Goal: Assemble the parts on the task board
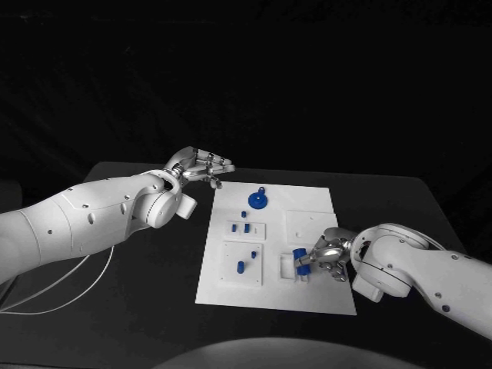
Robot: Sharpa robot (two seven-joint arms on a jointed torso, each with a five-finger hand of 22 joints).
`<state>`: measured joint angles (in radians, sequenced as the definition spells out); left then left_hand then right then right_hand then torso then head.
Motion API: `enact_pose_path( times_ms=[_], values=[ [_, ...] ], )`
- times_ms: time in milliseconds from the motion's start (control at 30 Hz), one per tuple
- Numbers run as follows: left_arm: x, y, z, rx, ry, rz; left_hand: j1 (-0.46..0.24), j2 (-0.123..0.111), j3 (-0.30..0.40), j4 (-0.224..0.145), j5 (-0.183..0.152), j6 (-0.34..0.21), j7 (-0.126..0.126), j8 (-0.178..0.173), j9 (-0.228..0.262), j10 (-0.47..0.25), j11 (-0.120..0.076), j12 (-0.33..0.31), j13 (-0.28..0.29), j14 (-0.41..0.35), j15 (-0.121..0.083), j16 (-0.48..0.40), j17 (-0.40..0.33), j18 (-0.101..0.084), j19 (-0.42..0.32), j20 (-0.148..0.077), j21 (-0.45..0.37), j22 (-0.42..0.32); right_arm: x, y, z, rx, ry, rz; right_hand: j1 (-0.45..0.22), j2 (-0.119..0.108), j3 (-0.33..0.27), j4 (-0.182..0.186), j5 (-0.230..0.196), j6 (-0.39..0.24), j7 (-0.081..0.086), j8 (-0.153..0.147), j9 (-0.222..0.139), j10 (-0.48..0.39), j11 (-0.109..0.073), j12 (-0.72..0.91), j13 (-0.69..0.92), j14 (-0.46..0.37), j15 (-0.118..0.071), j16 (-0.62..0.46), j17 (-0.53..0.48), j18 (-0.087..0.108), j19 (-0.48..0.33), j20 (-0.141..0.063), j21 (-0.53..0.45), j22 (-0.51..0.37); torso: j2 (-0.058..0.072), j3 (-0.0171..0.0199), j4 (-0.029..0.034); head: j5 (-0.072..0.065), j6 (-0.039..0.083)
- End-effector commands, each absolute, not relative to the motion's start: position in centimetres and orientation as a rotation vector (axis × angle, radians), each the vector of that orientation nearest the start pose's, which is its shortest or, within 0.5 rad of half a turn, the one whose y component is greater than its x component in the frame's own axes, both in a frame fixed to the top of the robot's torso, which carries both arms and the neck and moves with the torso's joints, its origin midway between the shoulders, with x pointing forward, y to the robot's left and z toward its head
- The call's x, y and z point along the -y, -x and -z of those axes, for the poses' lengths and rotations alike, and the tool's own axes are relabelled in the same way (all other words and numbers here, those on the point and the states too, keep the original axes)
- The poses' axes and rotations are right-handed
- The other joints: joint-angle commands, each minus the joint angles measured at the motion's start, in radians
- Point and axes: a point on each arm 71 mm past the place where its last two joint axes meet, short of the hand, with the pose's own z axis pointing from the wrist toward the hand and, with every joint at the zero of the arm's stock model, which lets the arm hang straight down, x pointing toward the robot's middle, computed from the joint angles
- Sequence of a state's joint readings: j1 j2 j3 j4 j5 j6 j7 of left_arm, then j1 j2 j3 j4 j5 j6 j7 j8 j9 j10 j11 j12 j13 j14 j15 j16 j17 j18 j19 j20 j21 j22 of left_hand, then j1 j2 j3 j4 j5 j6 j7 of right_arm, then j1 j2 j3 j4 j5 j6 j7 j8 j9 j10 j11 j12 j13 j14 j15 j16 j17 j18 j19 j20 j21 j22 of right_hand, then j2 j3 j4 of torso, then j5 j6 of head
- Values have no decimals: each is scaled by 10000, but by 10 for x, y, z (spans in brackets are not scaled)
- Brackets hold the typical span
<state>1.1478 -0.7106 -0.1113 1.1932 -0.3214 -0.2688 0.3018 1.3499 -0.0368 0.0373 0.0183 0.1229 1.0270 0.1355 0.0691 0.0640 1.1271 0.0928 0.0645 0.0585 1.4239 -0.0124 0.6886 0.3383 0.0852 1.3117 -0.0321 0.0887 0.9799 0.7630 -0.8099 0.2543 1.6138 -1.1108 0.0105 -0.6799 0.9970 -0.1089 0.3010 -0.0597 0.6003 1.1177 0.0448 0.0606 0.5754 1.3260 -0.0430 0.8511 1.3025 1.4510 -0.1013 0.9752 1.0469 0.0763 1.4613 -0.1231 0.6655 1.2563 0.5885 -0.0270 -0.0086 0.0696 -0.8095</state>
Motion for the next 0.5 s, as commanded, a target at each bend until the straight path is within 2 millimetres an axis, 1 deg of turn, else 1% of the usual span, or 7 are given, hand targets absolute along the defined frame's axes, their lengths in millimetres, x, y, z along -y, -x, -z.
enact_pose_path(
  times_ms=[33,233,367,500],
  values=[
    [-235,-522,251,-16399,8780,12233,-40,6,-4,36,-4,29,-24,-28,10,-66,5,-15,1,5,-6,45,-13,-66,73,20,-38,-11,184,-402,313,-24733,-4832,-4643,127,57,1189,-1241,-37,78,-6,31,8,57,-12,33,-13,4,-19,51,9,-2,531,-20,45,11,-2,0,-5,7,-7],
    [-234,-522,251,-16415,8772,12256,-40,6,-4,36,-4,29,-24,-28,10,-66,5,-15,1,5,-6,45,-13,-66,73,20,-38,-11,177,-402,317,-24747,-4575,-4592,122,57,1093,-1181,-70,76,-10,31,-31,55,-10,34,-19,4,-16,49,28,-4,533,-18,34,32,4,9,-5,13,-17],
    [-234,-522,251,-16421,8771,12260,-40,6,-4,36,-4,29,-24,-28,10,-66,5,-15,1,5,-6,45,-13,-66,73,20,-38,-11,174,-403,319,-24745,-4484,-4557,116,55,1079,-1158,-50,76,-11,29,-44,53,-12,31,-23,4,-17,42,29,-3,533,-18,24,35,7,8,3,27,-26],
    [-234,-522,251,-16430,8769,12267,-40,6,-4,36,-4,29,-24,-28,10,-66,5,-15,1,5,-6,45,-13,-66,73,20,-38,-11,171,-404,321,-24765,-4342,-4505,91,52,1053,-1115,-74,75,-15,30,-63,52,-10,18,-34,5,-16,35,33,-4,534,-17,18,43,7,10,-4,34,-21]
  ],
)
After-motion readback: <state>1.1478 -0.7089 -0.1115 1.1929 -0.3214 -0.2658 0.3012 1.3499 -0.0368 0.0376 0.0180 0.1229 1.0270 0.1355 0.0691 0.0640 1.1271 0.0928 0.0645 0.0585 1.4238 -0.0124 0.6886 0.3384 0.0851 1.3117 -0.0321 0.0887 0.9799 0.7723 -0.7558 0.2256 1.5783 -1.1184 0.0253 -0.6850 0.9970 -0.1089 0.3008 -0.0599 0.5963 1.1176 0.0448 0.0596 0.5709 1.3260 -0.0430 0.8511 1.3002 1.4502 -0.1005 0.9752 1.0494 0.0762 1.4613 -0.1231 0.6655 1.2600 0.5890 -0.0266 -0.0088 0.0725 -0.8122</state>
